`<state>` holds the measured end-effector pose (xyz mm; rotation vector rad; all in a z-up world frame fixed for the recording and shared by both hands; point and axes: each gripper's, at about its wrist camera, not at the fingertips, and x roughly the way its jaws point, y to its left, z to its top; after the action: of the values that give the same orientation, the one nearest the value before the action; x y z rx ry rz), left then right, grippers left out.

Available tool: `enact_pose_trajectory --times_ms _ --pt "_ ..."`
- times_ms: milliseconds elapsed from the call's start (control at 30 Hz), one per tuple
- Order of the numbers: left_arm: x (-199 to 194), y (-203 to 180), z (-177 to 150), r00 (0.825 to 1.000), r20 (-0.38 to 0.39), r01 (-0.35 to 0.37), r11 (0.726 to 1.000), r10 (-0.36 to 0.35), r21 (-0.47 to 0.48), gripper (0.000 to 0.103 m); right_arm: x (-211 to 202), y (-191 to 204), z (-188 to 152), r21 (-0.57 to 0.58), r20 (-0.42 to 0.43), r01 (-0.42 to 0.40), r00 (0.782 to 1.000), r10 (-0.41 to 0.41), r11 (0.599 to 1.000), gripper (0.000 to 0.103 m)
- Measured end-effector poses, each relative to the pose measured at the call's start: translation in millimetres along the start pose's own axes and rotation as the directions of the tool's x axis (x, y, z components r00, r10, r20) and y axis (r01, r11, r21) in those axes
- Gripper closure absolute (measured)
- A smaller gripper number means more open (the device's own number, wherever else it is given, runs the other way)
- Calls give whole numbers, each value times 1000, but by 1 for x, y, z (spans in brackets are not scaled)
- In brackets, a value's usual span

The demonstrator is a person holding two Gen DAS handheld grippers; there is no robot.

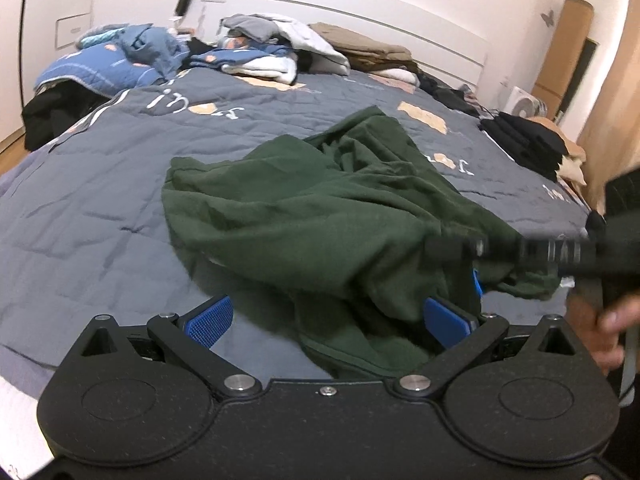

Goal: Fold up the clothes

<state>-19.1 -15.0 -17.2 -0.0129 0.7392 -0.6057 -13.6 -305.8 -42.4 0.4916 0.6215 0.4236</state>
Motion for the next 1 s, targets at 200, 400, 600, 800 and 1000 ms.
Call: enact_pose_trajectory --times_ms 200,400,600,800,1000 --pt "3 -11 -4 1000 -3 11 998 -11 59 0 -19 -31 12 189 84 -49 996 33 981 98" --pt "8 -28 -5 999 7 46 992 -47 121 0 -35 -52 19 279 142 -53 990 14 959 98" --pt "12 -50 -7 997 35 55 978 -63 201 0 -52 -68 22 338 185 -59 983 -4 939 98" --pt "22 -72 -12 996 53 58 955 -77 292 0 -69 -95 17 441 206 -53 978 -43 896 98" --pt "33 -102 -24 992 45 86 907 -114 413 0 -77 -107 10 482 197 -40 978 -63 875 98"
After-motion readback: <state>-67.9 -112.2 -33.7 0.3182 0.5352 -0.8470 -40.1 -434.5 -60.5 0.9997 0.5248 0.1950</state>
